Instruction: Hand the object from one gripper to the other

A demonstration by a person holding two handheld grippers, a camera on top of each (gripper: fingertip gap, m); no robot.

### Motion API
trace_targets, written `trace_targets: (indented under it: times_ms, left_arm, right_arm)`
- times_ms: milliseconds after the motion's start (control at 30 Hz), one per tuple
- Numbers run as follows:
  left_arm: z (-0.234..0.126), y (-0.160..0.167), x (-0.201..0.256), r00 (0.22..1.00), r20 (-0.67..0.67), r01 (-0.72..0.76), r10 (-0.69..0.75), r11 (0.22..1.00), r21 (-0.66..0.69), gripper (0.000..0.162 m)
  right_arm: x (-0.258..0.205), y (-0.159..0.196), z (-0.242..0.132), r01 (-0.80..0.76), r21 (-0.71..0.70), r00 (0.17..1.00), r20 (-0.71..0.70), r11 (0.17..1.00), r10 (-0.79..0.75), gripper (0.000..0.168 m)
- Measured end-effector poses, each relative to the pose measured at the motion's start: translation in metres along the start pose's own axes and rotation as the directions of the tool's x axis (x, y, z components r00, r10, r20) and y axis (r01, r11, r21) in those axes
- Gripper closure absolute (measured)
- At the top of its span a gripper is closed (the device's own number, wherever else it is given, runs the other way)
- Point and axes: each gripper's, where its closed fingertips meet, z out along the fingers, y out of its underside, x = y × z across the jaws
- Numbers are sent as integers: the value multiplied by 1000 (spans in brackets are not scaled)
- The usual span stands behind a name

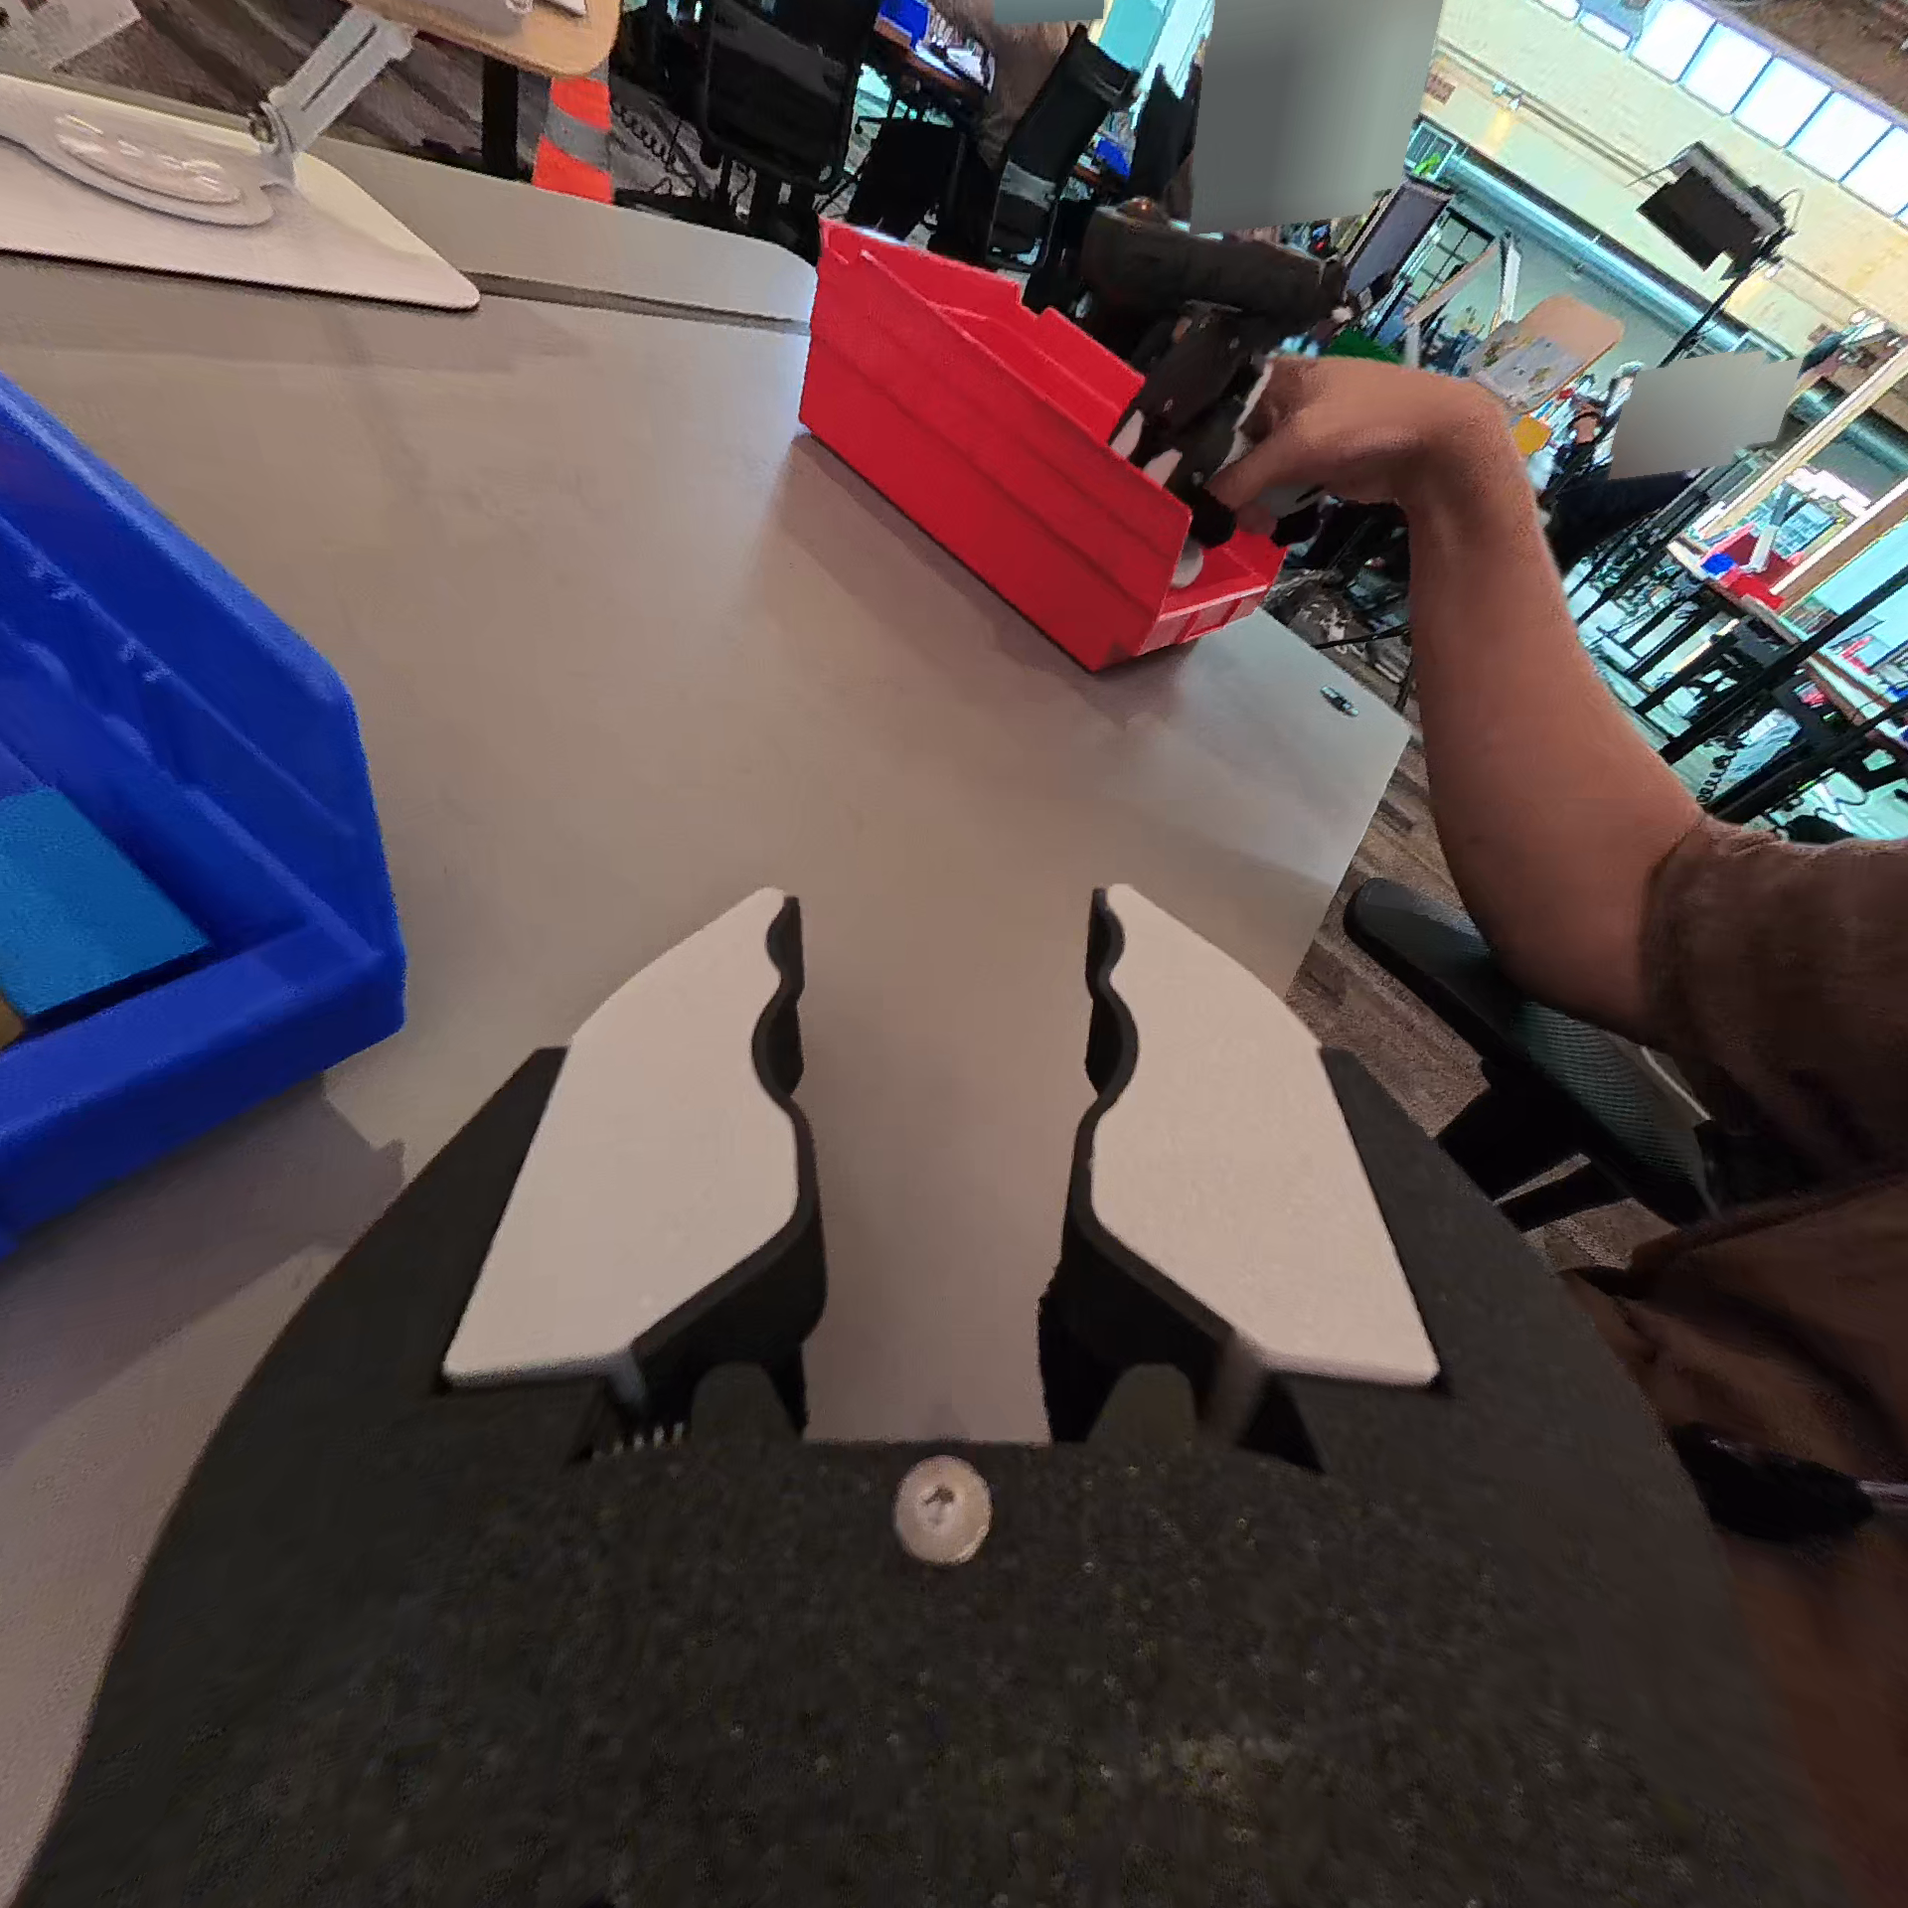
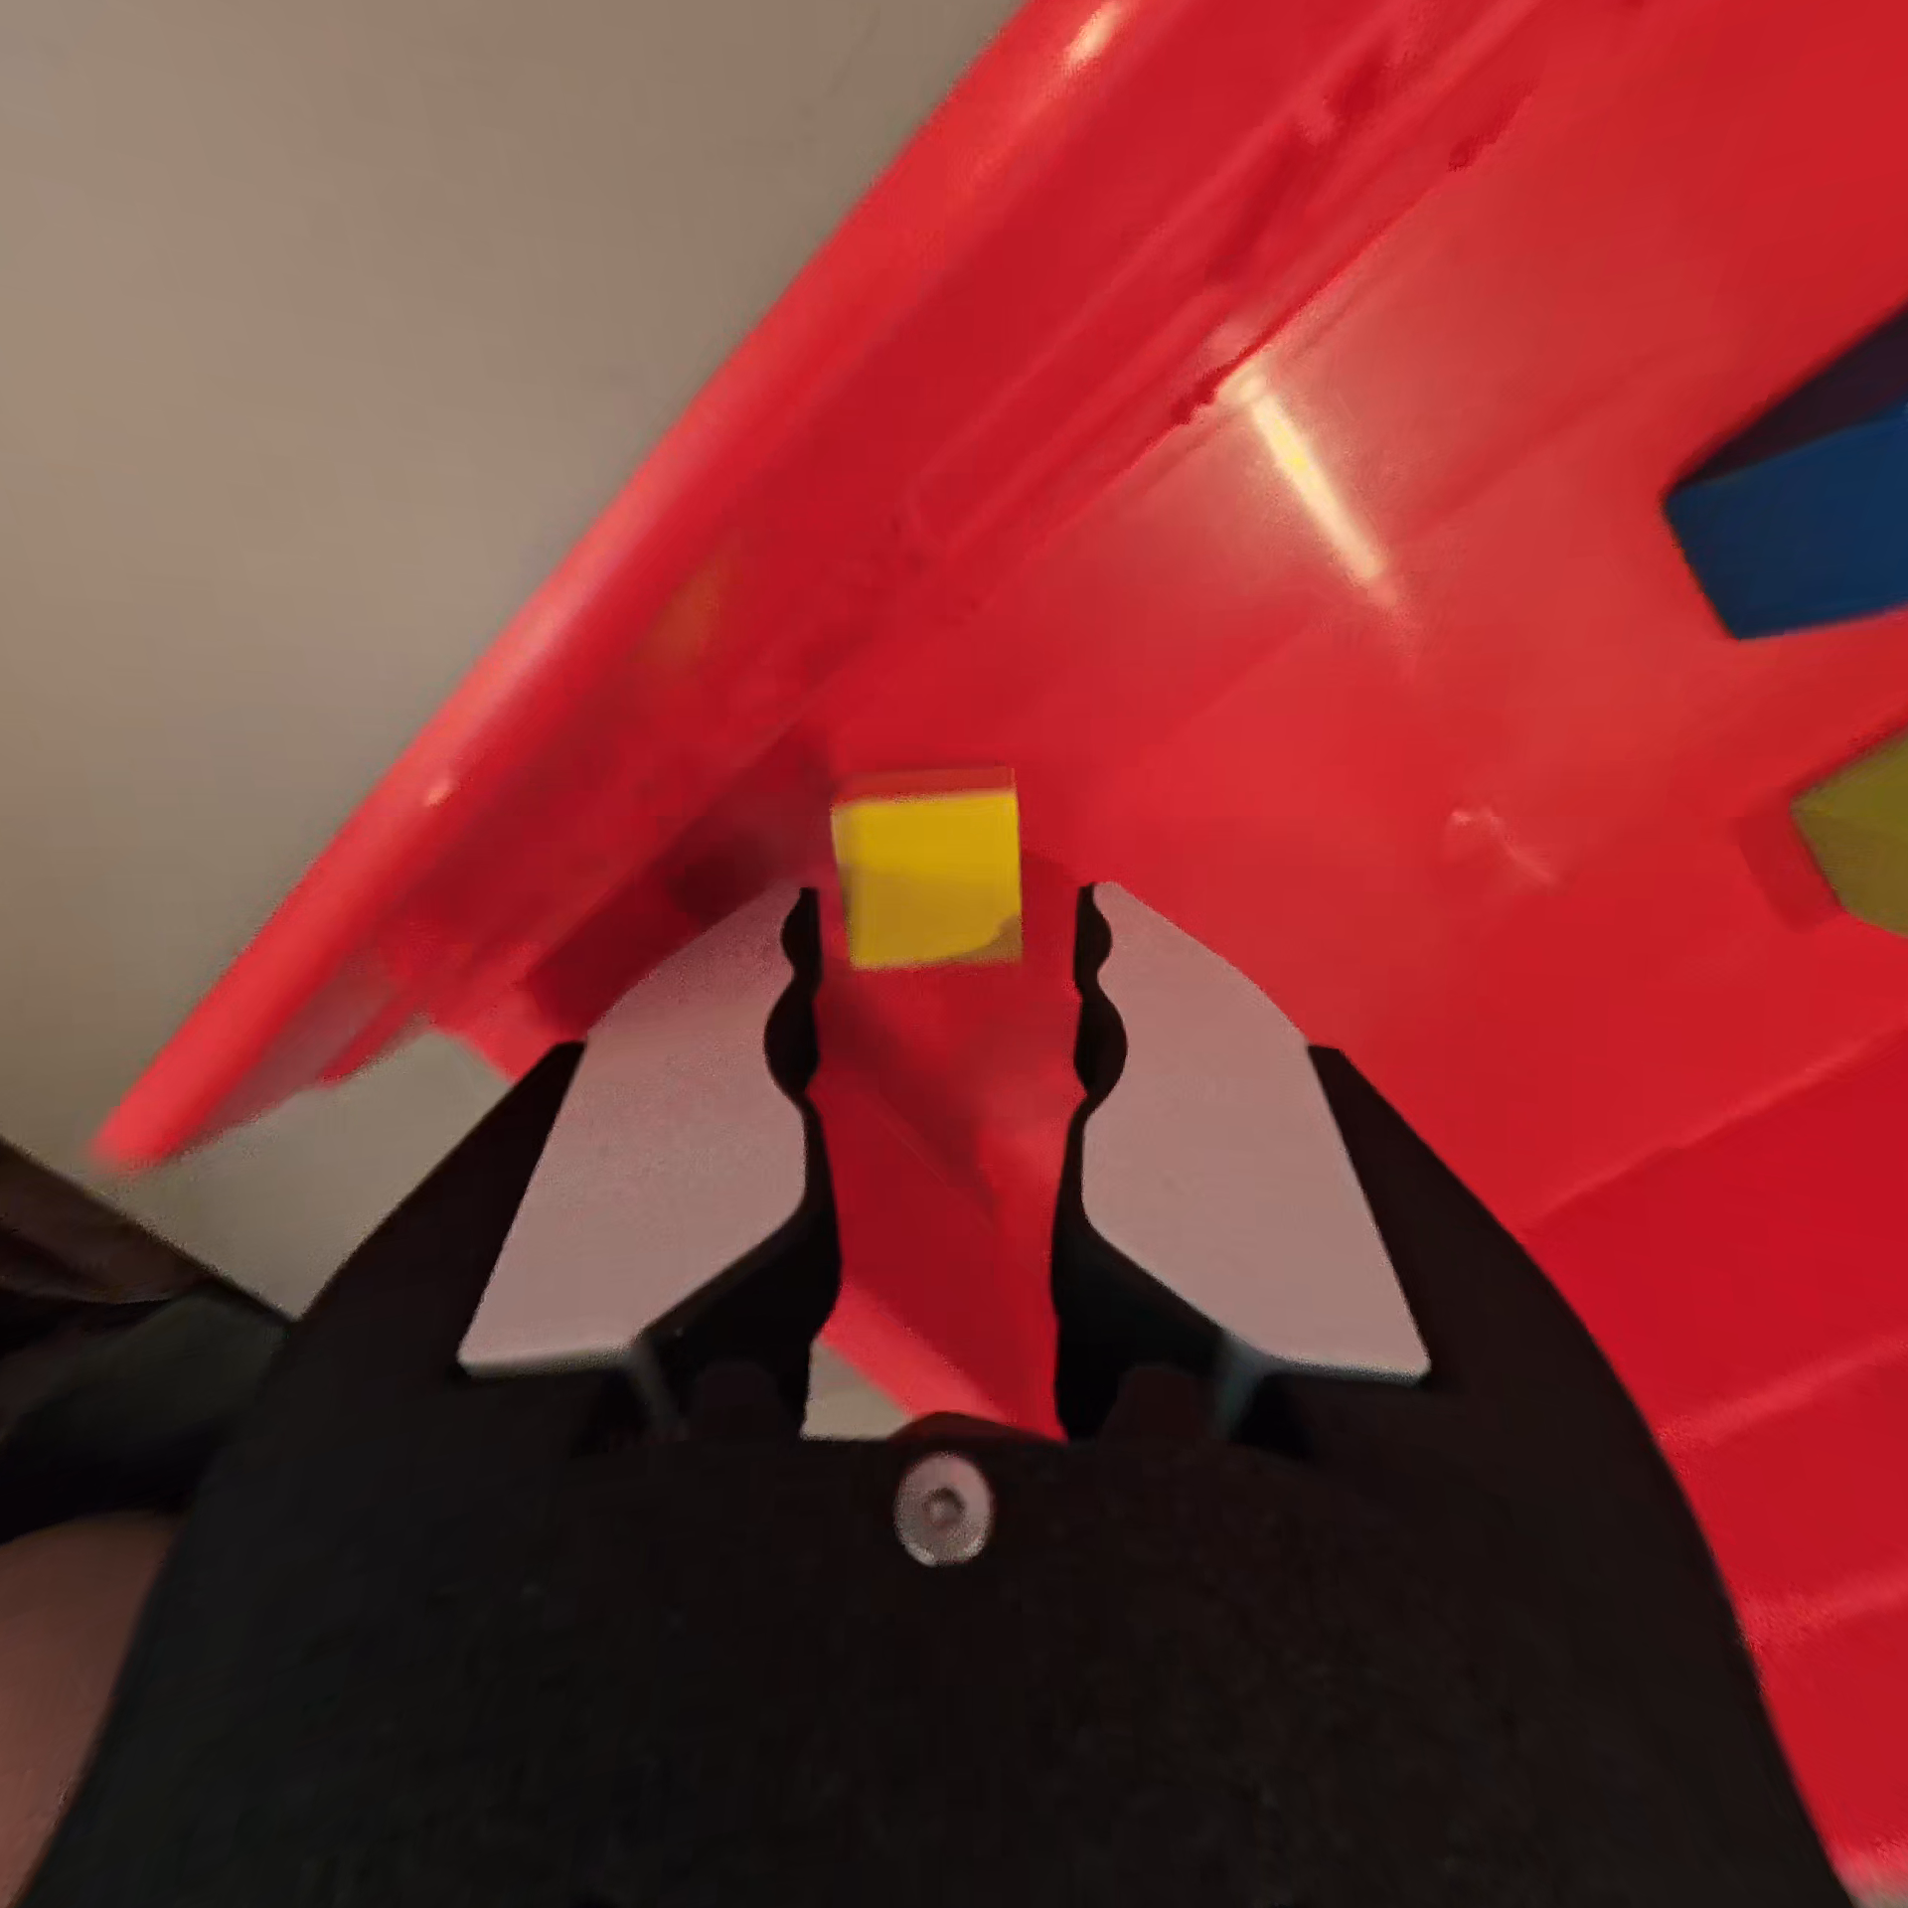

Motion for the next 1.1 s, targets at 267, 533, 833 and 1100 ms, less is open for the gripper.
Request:
trace_targets:
  times_ms: [267, 533, 833, 1100]
  left_arm:
    - [-9, -7, -1, 997, 53, -64, 64, 998, 13, 108]
    - [-21, -15, -14, 988, 122, -98, 95, 995, 15, 106]
    - [-38, -54, -101, 903, 398, -60, 159, 966, -250, 110]
    - [-14, -90, -239, 857, 435, 66, 277, 778, -625, 110]
  right_arm:
    - [-32, -25, -200, 102, 676, 955, -273, 730, 119, 110]
    - [-194, -51, -120, -149, 953, 979, 180, 265, -97, 110]
    - [-219, -49, -82, -82, 954, 985, 121, 288, -121, 113]
    - [-228, -50, -73, -144, 939, 968, 199, 313, -150, 114]
